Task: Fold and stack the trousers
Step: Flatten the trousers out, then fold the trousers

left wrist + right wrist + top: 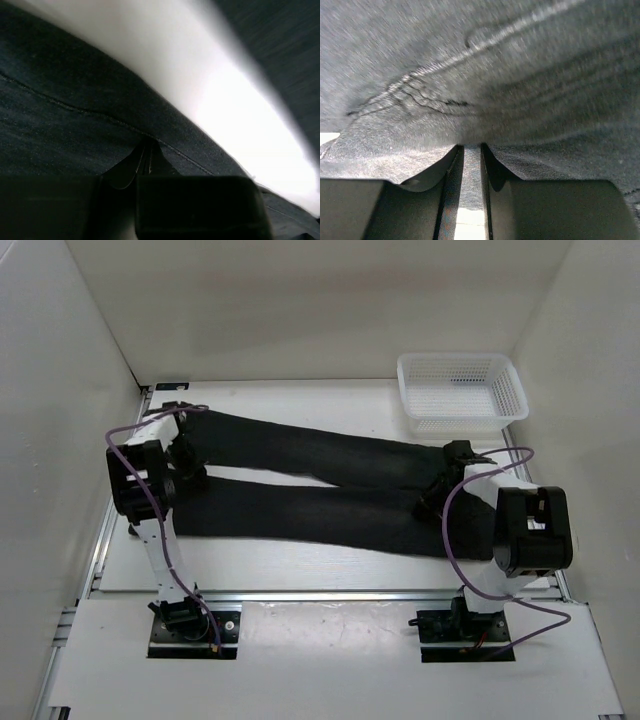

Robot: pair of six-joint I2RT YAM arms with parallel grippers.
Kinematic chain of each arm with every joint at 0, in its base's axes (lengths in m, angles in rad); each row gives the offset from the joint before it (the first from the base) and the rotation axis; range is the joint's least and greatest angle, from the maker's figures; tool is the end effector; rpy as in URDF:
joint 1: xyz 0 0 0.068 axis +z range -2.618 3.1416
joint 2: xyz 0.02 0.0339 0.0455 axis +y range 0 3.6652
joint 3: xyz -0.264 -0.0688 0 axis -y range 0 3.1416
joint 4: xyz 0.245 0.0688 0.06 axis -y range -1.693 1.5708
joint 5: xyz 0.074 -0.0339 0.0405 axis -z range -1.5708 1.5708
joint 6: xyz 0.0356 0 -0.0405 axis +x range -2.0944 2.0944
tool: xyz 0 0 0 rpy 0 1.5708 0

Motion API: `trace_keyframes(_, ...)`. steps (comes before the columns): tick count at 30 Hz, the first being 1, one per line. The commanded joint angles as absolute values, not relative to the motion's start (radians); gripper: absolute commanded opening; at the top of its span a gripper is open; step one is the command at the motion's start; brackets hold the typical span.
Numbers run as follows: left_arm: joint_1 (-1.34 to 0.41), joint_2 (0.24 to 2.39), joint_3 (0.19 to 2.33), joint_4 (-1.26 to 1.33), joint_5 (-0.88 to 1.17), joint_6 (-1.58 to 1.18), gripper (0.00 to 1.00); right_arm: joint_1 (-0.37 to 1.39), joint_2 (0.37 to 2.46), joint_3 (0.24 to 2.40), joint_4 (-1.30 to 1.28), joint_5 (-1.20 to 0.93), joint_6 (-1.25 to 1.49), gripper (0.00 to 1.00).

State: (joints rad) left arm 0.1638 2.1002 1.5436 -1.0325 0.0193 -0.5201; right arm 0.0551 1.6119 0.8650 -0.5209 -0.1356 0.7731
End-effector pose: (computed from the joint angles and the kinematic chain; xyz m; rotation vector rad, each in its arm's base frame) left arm 0.3859 0.0631 0.1533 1.0465 -2.9393 0.0246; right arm 0.2833 0.0204 0.1506 0.9898 2.7230 0.3581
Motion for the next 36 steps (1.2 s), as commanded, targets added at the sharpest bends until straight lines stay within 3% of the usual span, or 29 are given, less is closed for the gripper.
trace_keyframes(1,0.17,2.208,1.704,-1.018,-0.011,-0.528,0.1,0.057,1.673,0.932,-0.474,-0.072,0.799,0.25)
trace_keyframes(8,0.146,2.35,2.153,-1.204,-0.049,-0.508,0.1,0.101,1.744,1.116,-0.554,-0.054,0.779,0.25)
trace_keyframes(11,0.146,2.306,2.266,-1.238,-0.071,-0.497,0.16,0.132,1.666,1.153,-0.604,-0.008,0.769,0.26)
trace_keyframes(13,0.146,2.246,2.244,-1.238,-0.081,-0.497,0.23,0.144,1.585,1.154,-0.617,0.021,0.756,0.33)
trace_keyframes(14,0.146,2.171,2.217,-1.238,-0.081,-0.486,0.57,0.144,1.556,1.144,-0.632,0.021,0.756,0.45)
trace_keyframes(15,0.146,2.127,2.176,-1.217,-0.081,-0.486,0.77,0.153,1.524,1.134,-0.646,0.034,0.747,0.52)
trace_keyframes(17,0.155,2.033,1.993,-1.14,-0.072,-0.466,0.98,0.153,1.432,1.088,-0.655,0.046,0.738,0.67)
trace_keyframes(18,0.167,1.944,1.92,-1.111,-0.054,-0.466,1.0,0.153,1.401,1.069,-0.682,0.061,0.727,0.75)
trace_keyframes(19,0.201,1.903,1.848,-1.085,-0.022,-0.466,0.93,0.153,1.338,1.048,-0.683,0.061,0.727,0.77)
trace_keyframes(23,0.311,1.776,1.49,-0.97,-0.037,-0.491,0.65,0.153,1.204,0.939,-0.716,0.071,0.718,0.77)
trace_keyframes(26,0.406,1.793,1.399,-0.957,-0.057,-0.531,0.58,0.153,1.149,0.887,-0.726,0.058,0.718,0.77)
trace_keyframes(32,0.452,1.853,1.367,-0.899,-0.029,-0.595,0.76,0.153,1.129,0.911,-0.759,0.046,0.689,0.77)
trace_keyframes(36,0.462,1.931,1.423,-0.879,0.006,-0.604,0.77,0.153,1.138,0.96,-0.795,0.046,0.661,0.77)
